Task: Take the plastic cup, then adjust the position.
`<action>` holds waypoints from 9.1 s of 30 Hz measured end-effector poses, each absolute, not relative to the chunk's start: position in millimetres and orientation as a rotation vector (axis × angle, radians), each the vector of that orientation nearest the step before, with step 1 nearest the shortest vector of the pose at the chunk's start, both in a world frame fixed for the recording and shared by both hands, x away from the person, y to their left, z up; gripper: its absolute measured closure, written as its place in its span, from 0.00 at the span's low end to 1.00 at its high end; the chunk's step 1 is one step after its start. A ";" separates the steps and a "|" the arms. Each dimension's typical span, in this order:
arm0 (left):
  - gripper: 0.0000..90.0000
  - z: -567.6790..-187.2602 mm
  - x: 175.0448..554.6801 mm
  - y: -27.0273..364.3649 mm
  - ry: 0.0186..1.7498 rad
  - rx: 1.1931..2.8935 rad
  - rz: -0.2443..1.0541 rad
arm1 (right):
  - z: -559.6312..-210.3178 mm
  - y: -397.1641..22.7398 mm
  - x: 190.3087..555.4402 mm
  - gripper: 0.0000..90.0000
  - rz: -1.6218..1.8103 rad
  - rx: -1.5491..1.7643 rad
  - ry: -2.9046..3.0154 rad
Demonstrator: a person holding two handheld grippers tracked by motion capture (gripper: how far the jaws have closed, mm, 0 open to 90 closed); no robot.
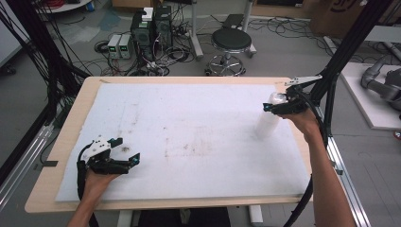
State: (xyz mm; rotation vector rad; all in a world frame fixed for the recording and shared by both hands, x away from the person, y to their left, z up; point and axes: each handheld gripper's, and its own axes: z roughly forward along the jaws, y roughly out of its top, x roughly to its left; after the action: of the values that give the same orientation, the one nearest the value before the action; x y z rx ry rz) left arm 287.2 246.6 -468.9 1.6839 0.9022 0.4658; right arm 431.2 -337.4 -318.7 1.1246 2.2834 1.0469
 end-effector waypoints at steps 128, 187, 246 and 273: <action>0.02 -469.0 288.3 247.3 0.902 1.688 0.450 | -343.9 -175.7 333.7 0.45 1.750 0.497 2.339; 0.02 -404.5 304.8 209.0 0.366 1.672 0.117 | -348.9 -162.0 328.0 0.46 1.904 0.264 2.420; 0.32 -403.8 311.3 101.9 0.083 1.621 0.060 | -352.6 -146.7 321.9 0.46 2.032 0.177 2.466; 0.35 -383.1 313.1 118.9 0.086 1.897 0.103 | -346.1 -155.1 315.1 0.16 1.691 0.191 2.593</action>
State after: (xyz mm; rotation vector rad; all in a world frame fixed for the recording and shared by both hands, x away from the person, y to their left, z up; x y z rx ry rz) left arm 313.1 118.9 -383.1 1.8971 0.0856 0.1029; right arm 315.1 -155.1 -346.1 0.1914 2.5932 1.6906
